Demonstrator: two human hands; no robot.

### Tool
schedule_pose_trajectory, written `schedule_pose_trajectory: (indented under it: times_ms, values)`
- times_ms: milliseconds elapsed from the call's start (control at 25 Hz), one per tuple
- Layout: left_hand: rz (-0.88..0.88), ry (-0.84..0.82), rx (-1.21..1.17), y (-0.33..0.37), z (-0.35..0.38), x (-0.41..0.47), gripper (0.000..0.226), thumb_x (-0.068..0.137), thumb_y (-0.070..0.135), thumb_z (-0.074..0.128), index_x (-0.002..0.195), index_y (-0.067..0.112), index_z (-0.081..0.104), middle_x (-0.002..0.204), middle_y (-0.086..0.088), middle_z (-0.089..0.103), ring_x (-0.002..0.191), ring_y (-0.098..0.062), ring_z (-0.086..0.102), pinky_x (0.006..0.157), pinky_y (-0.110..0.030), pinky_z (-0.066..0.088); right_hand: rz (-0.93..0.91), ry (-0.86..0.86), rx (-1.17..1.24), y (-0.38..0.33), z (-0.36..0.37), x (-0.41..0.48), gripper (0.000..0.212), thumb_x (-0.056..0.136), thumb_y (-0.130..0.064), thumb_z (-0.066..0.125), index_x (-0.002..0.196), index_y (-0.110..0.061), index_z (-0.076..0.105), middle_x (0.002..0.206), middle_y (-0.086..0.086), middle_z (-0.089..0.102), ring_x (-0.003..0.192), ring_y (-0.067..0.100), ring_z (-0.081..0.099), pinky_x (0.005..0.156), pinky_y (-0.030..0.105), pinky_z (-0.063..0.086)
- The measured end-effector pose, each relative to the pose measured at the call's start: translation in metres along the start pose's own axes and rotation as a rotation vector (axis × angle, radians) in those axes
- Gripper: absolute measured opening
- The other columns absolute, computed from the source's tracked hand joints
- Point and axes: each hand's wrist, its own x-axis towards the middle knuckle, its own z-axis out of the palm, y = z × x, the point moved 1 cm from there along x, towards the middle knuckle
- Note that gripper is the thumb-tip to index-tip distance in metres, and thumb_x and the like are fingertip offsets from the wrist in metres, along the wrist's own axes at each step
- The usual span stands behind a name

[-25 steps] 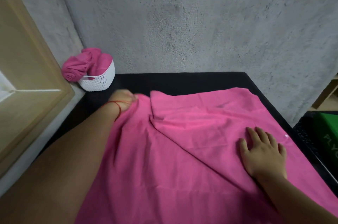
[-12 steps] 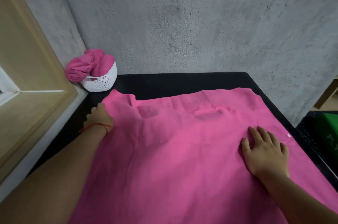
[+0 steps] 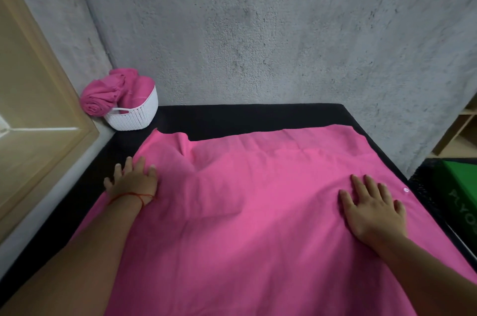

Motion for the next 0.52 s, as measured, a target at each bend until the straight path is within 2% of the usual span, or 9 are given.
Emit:
schedule_pose_trajectory:
  times_ms: [80,120,200,240,320,360,400,480,520]
  values:
    - [-0.021,0.027,-0.01,0.0,0.0,0.002,0.064,0.102,0.058,0.022,0.163,0.038,0.021,0.173,-0.001,0.013,0.159,-0.028,0.009,0.124,-0.059,0.008,0.015,-0.029,-0.02,0.0,-0.007,0.005,0.072,0.099,-0.073,0.022,0.165,-0.044,0.019,0.176,-0.008,0.015,0.161,0.027,0.019,0.125,0.055,0.021]
    - [-0.025,0.039,-0.008,0.003,-0.002,0.002,0.063,0.102,0.056,0.023,0.162,0.037,0.024,0.172,-0.002,0.016,0.158,-0.029,0.012,0.123,-0.06,0.01,0.027,-0.014,-0.062,0.002,-0.011,0.012,0.068,0.098,-0.072,0.025,0.159,-0.043,0.032,0.171,-0.005,0.029,0.154,0.03,0.032,0.121,0.055,0.03]
    - [-0.023,0.067,0.024,0.008,-0.003,0.002,0.059,0.101,0.053,0.027,0.157,0.034,0.034,0.165,-0.007,0.029,0.151,-0.033,0.023,0.119,-0.061,0.019,0.009,0.033,-0.132,0.008,-0.022,0.038,0.065,0.091,-0.067,0.021,0.133,-0.034,0.057,0.143,0.003,0.059,0.125,0.034,0.057,0.107,0.053,0.047]
    - [-0.022,0.084,0.056,0.008,-0.004,0.004,0.057,0.1,0.051,0.029,0.153,0.032,0.04,0.158,-0.01,0.036,0.145,-0.035,0.029,0.115,-0.061,0.024,0.024,0.046,-0.096,0.009,-0.031,0.057,0.065,0.088,-0.063,0.022,0.124,-0.028,0.063,0.129,0.007,0.064,0.112,0.036,0.062,0.1,0.052,0.052]
    - [-0.006,0.103,0.065,0.01,-0.01,0.01,0.053,0.098,0.053,0.037,0.144,0.029,0.048,0.144,-0.015,0.044,0.134,-0.038,0.038,0.11,-0.058,0.031,0.111,0.084,0.116,0.002,-0.047,0.089,0.053,0.09,-0.056,0.044,0.129,-0.026,0.065,0.126,0.016,0.062,0.106,0.041,0.065,0.096,0.052,0.055]
    - [0.012,0.131,0.035,0.011,-0.014,0.017,0.054,0.096,0.058,0.043,0.141,0.028,0.05,0.14,-0.016,0.046,0.131,-0.039,0.041,0.109,-0.057,0.034,0.162,0.095,0.191,0.001,-0.047,0.11,0.053,0.091,-0.053,0.057,0.136,-0.026,0.06,0.13,0.02,0.06,0.108,0.043,0.065,0.097,0.052,0.055]
    - [0.038,0.169,0.002,0.012,-0.019,0.028,0.059,0.093,0.065,0.049,0.139,0.028,0.051,0.137,-0.017,0.049,0.129,-0.04,0.044,0.107,-0.055,0.036,0.177,0.079,0.241,-0.006,-0.05,0.127,0.062,0.087,-0.053,0.068,0.14,-0.022,0.056,0.132,0.022,0.058,0.111,0.044,0.065,0.098,0.051,0.054]
    - [0.062,0.182,-0.003,0.013,-0.031,0.054,0.077,0.082,0.081,0.057,0.14,0.031,0.05,0.136,-0.017,0.052,0.129,-0.041,0.048,0.104,-0.053,0.039,0.221,0.033,0.269,-0.014,-0.045,0.171,0.082,0.074,-0.063,0.08,0.133,-0.01,0.057,0.125,0.022,0.063,0.113,0.042,0.065,0.097,0.047,0.053]
    - [0.055,0.142,0.043,0.012,-0.034,0.071,0.087,0.074,0.089,0.057,0.142,0.034,0.049,0.138,-0.016,0.052,0.13,-0.04,0.049,0.105,-0.052,0.04,0.23,0.015,0.261,-0.015,-0.041,0.19,0.08,0.072,-0.065,0.08,0.123,-0.005,0.063,0.118,0.022,0.067,0.109,0.04,0.067,0.094,0.044,0.055]
